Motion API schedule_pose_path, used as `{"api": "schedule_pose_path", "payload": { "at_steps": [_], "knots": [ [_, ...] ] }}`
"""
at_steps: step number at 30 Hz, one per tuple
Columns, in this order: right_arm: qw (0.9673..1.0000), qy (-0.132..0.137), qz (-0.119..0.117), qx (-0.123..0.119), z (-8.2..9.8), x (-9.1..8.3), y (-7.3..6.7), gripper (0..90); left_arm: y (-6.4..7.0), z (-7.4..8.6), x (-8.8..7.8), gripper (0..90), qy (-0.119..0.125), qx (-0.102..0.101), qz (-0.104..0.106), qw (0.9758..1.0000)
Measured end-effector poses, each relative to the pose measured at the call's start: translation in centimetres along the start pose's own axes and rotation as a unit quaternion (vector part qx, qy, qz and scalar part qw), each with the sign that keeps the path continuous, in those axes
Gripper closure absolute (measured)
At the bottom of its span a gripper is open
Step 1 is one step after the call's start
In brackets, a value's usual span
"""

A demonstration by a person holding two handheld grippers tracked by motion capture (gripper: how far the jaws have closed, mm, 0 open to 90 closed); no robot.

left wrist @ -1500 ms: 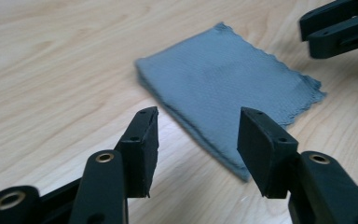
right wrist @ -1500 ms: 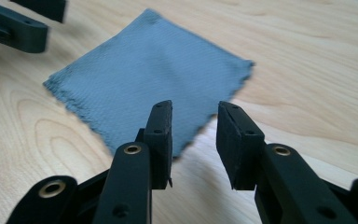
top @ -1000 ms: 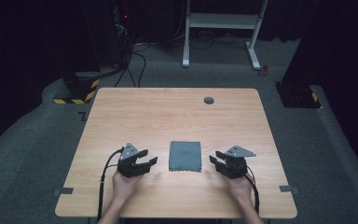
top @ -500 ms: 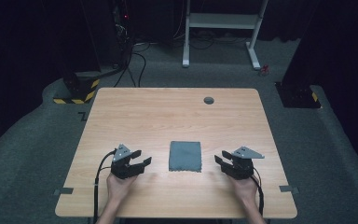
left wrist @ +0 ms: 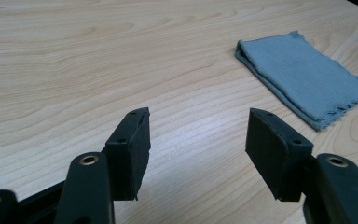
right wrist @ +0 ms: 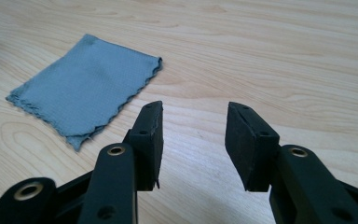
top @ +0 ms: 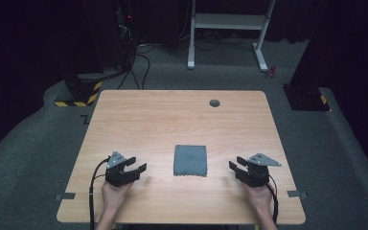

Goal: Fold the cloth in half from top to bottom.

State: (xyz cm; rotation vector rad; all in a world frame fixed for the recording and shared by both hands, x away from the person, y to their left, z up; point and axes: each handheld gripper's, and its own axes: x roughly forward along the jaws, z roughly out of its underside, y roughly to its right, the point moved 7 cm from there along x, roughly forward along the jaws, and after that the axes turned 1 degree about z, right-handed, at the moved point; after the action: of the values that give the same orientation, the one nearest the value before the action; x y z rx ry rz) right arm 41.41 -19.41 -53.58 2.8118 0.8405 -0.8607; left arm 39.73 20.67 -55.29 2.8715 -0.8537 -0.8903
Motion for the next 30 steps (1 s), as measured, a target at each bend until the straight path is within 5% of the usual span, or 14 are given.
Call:
{"api": "schedule_pose_path", "payload": {
  "at_steps": [14, 23, 30],
  "knots": [
    [0.9987, -0.028, 0.041, -0.003, 1.8, -0.2, 1.9, 56.9, -1.6, 0.7, 0.3, 40.1, -0.028, -0.007, -0.041, 0.9988],
    [0.9964, -0.052, 0.066, -0.01, 2.9, 0.1, 2.8, 55.5, -2.1, 1.0, 0.6, 40.1, -0.036, 0.006, -0.069, 0.9969],
    [0.9934, -0.073, 0.084, -0.026, 3.2, 0.5, 2.9, 50.0, -1.8, 1.5, 1.0, 34.7, -0.075, 0.034, -0.091, 0.9925]
  ]
}}
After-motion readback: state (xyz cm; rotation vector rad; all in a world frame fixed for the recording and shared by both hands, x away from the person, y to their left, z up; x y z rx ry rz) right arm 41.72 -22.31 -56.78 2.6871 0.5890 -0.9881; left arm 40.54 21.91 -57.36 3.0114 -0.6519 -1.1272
